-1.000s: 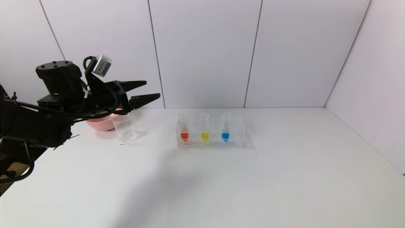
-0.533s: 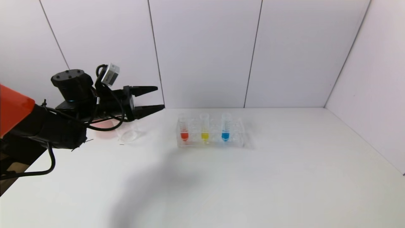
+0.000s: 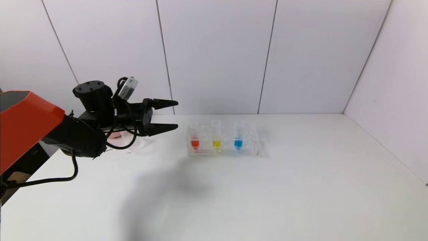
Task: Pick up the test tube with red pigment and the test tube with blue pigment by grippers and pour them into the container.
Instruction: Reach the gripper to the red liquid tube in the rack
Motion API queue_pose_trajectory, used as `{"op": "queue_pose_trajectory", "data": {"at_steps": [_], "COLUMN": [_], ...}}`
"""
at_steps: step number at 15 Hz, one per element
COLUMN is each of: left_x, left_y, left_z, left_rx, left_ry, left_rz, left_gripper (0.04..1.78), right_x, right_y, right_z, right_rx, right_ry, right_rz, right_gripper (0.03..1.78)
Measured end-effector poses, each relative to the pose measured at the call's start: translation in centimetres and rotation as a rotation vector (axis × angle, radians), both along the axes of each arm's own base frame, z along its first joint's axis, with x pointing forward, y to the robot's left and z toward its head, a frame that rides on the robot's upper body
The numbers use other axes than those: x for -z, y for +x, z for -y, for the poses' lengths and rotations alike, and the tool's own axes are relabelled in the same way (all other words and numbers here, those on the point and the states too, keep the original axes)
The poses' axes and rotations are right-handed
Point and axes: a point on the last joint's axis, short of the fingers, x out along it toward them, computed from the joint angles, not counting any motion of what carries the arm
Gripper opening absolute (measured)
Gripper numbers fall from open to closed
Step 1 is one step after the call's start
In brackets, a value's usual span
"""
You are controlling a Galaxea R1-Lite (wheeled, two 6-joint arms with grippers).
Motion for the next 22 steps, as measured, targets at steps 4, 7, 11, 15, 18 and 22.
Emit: {"op": "queue_pose_trajectory", "data": {"at_steps": [4, 7, 11, 15, 18, 22], "left_x": [1.2, 1.9, 2.9, 3.9, 4.8, 5.7], "left_y": [1.5, 2.5, 3.9, 4.9, 5.4, 5.9], "left_z": [1.3, 1.9, 2.8, 3.5, 3.7, 4.2], "left_rx": [0.023, 0.036, 0.050, 0.058, 0.061, 0.070], "left_ry": [-0.002, -0.006, -0.008, -0.011, -0.010, -0.008], "left_rz": [-0.009, -0.041, -0.044, -0.069, -0.089, -0.107], "left_gripper": [1.78, 1.78, 1.78, 1.78, 1.78, 1.78], "right_x": [0.0, 0.0, 0.0, 0.0, 0.0, 0.0], "right_y": [0.0, 0.0, 0.0, 0.0, 0.0, 0.0], "right_z": [0.0, 0.0, 0.0, 0.0, 0.0, 0.0], "right_rx": [0.000, 0.000, 0.000, 0.000, 0.000, 0.000], "right_ry": [0.000, 0.000, 0.000, 0.000, 0.000, 0.000], "right_rz": [0.000, 0.000, 0.000, 0.000, 0.000, 0.000], "right_gripper": [1.78, 1.77, 1.77, 1.77, 1.77, 1.78]}}
